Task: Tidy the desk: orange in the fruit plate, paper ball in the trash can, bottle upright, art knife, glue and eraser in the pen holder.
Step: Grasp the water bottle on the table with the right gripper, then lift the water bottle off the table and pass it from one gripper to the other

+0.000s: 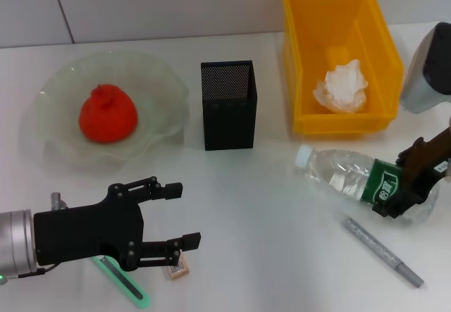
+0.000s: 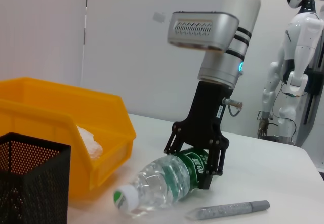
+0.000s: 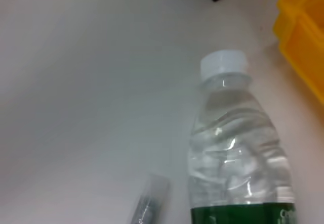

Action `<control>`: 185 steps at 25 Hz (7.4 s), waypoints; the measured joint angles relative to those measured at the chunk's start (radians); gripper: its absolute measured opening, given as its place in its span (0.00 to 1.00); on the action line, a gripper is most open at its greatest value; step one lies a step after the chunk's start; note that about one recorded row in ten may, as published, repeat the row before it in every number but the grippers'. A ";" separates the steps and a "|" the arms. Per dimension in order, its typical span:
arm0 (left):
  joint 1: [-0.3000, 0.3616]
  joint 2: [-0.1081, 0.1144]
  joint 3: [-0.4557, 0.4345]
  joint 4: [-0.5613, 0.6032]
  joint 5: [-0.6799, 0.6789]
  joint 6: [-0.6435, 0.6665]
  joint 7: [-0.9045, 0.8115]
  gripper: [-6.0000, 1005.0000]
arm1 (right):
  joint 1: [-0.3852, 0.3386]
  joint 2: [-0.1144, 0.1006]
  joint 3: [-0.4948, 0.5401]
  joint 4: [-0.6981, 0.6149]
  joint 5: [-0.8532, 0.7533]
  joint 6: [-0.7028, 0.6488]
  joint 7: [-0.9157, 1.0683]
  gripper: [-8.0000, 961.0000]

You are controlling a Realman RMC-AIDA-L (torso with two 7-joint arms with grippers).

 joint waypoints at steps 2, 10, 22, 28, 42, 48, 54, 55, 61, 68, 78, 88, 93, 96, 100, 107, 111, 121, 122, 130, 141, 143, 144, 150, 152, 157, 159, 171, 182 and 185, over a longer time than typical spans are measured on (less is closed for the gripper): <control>0.000 0.000 0.000 0.000 0.000 0.000 0.000 0.84 | -0.015 0.000 0.000 -0.022 0.016 -0.005 0.000 0.80; 0.000 -0.001 -0.006 0.000 0.000 -0.002 0.000 0.84 | -0.119 0.000 -0.001 -0.157 0.136 -0.032 -0.005 0.79; 0.001 -0.002 -0.008 0.000 -0.002 0.002 0.000 0.84 | -0.234 -0.001 0.004 -0.294 0.294 -0.040 -0.037 0.79; 0.003 -0.002 -0.008 0.000 -0.004 0.004 0.000 0.84 | -0.344 0.001 0.055 -0.376 0.485 -0.048 -0.117 0.79; 0.007 -0.003 -0.012 0.000 -0.048 0.004 0.000 0.84 | -0.457 0.002 0.239 -0.077 0.961 -0.034 -0.583 0.79; 0.013 -0.003 -0.047 0.000 -0.105 0.002 0.006 0.84 | -0.391 0.002 0.264 0.160 1.002 -0.002 -0.796 0.80; 0.020 -0.003 -0.048 -0.019 -0.200 -0.004 0.017 0.84 | -0.296 0.000 0.319 0.401 1.027 0.005 -1.003 0.80; 0.019 -0.003 -0.048 -0.030 -0.212 -0.004 0.028 0.84 | -0.265 -0.001 0.342 0.474 1.035 0.004 -1.069 0.80; 0.014 -0.003 -0.061 -0.052 -0.232 -0.005 0.050 0.84 | -0.206 -0.001 0.375 0.609 1.041 0.002 -1.195 0.80; 0.014 -0.005 -0.063 -0.060 -0.265 -0.004 0.063 0.84 | -0.140 -0.002 0.376 0.747 1.041 0.007 -1.285 0.80; 0.005 -0.005 -0.059 -0.078 -0.319 0.001 0.064 0.84 | -0.083 0.001 0.364 0.823 1.036 0.025 -1.322 0.80; -0.021 -0.006 -0.051 -0.108 -0.368 0.021 0.058 0.84 | -0.036 0.003 0.350 0.887 1.033 0.055 -1.367 0.80; -0.042 -0.006 -0.051 -0.129 -0.379 0.034 0.056 0.84 | -0.017 0.003 0.327 0.905 1.032 0.080 -1.371 0.80; -0.048 -0.007 -0.051 -0.134 -0.387 0.035 0.053 0.84 | -0.012 0.004 0.322 0.907 1.033 0.084 -1.371 0.80; -0.075 -0.008 -0.051 -0.197 -0.456 0.036 0.058 0.84 | 0.001 0.005 0.321 0.919 1.033 0.093 -1.376 0.80; -0.093 -0.008 -0.051 -0.232 -0.491 0.036 0.064 0.84 | 0.015 0.005 0.325 0.945 1.037 0.102 -1.406 0.79; -0.096 -0.011 -0.051 -0.235 -0.501 0.038 0.064 0.84 | 0.024 0.006 0.330 0.966 1.066 0.100 -1.439 0.79; -0.103 -0.012 -0.049 -0.266 -0.559 0.060 0.064 0.84 | 0.029 0.008 0.330 1.008 1.139 0.082 -1.504 0.79; -0.105 -0.012 -0.048 -0.270 -0.566 0.062 0.064 0.84 | 0.030 0.008 0.328 1.013 1.145 0.081 -1.510 0.79; -0.129 -0.012 -0.047 -0.327 -0.618 0.102 0.078 0.84 | 0.043 0.008 0.329 1.026 1.148 0.073 -1.515 0.79; -0.167 -0.014 -0.026 -0.388 -0.637 0.138 0.094 0.84 | 0.055 0.008 0.334 1.037 1.148 0.072 -1.516 0.80; -0.179 -0.014 -0.024 -0.404 -0.638 0.138 0.101 0.84 | 0.057 0.008 0.334 1.040 1.148 0.074 -1.516 0.80; -0.187 -0.014 -0.023 -0.414 -0.639 0.139 0.107 0.84 | 0.059 0.008 0.335 1.041 1.148 0.076 -1.516 0.80; -0.213 -0.014 -0.010 -0.430 -0.641 0.138 0.124 0.84 | 0.066 0.008 0.329 1.047 1.148 0.079 -1.516 0.80; -0.217 -0.014 -0.010 -0.430 -0.648 0.139 0.124 0.84 | 0.066 0.009 0.328 1.047 1.148 0.080 -1.516 0.80; -0.224 -0.014 -0.011 -0.432 -0.663 0.138 0.124 0.84 | 0.066 0.009 0.327 1.047 1.148 0.082 -1.516 0.80; -0.226 -0.014 -0.011 -0.433 -0.665 0.138 0.124 0.84 | 0.066 0.009 0.327 1.046 1.148 0.082 -1.516 0.80; -0.239 -0.014 -0.011 -0.442 -0.667 0.133 0.124 0.83 | 0.068 0.009 0.327 1.046 1.148 0.083 -1.516 0.80; -0.244 -0.014 -0.015 -0.442 -0.667 0.132 0.124 0.74 | 0.068 0.009 0.327 1.046 1.148 0.083 -1.515 0.80; -0.244 -0.014 -0.016 -0.442 -0.667 0.131 0.124 0.65 | 0.068 0.009 0.326 1.047 1.148 0.083 -1.515 0.80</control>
